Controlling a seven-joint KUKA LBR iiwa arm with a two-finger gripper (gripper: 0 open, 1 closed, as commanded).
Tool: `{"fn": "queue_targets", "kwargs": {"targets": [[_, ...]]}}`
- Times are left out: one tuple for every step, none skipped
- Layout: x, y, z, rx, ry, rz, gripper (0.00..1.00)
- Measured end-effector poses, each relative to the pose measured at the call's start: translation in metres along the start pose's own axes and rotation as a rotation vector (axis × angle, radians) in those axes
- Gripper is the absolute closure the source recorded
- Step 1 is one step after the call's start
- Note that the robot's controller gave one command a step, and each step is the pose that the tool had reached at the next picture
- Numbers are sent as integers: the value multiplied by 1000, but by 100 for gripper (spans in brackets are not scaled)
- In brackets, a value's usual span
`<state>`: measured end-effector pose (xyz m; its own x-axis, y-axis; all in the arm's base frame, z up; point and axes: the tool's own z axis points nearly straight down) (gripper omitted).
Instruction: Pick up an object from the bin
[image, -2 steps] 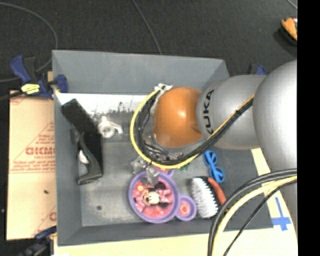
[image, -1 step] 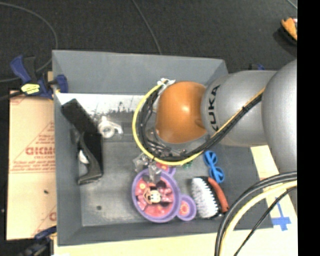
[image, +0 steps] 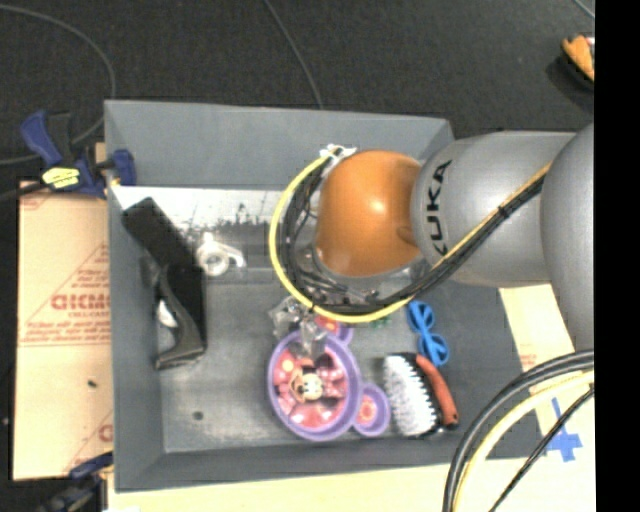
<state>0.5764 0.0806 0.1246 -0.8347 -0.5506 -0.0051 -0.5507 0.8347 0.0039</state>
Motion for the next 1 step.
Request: {"fn": "queue_targets", "kwargs": {"targets": [[-1,-1,-21,3,-4,1,100]]}}
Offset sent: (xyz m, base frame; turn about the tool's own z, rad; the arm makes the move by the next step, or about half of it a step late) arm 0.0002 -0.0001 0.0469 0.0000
